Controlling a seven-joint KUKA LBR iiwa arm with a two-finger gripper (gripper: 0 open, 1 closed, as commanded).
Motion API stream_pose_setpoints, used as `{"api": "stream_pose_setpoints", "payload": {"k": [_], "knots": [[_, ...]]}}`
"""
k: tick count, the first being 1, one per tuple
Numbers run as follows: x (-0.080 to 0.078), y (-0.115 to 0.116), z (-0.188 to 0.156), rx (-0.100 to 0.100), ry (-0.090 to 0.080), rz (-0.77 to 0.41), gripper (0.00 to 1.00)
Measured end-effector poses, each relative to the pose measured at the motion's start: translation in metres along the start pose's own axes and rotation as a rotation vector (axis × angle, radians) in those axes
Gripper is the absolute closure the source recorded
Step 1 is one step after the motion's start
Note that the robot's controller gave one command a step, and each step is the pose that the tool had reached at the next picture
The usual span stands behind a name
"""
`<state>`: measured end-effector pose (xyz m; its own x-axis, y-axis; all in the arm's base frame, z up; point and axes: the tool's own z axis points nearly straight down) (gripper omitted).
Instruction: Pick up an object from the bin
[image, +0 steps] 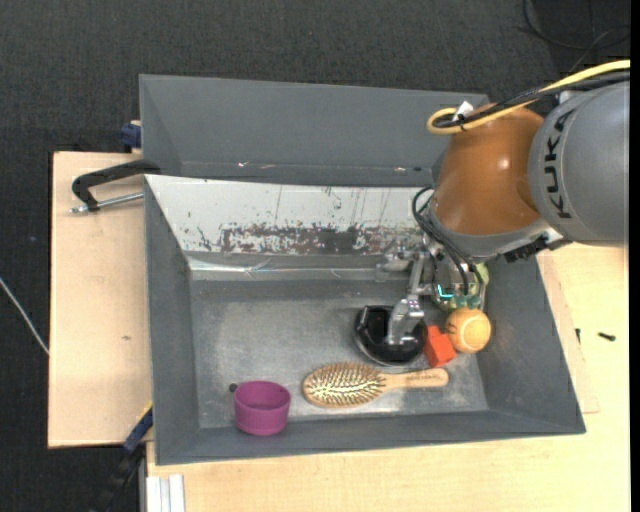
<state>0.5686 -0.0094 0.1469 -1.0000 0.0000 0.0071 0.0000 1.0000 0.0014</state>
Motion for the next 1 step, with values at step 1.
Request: {"api": "stream_pose_setpoints", "payload": {"k": [1], "knots": [[-0.0019, -0.0001, -0.0047, 0.000, -0.009, 0.000, 0.00]]}}
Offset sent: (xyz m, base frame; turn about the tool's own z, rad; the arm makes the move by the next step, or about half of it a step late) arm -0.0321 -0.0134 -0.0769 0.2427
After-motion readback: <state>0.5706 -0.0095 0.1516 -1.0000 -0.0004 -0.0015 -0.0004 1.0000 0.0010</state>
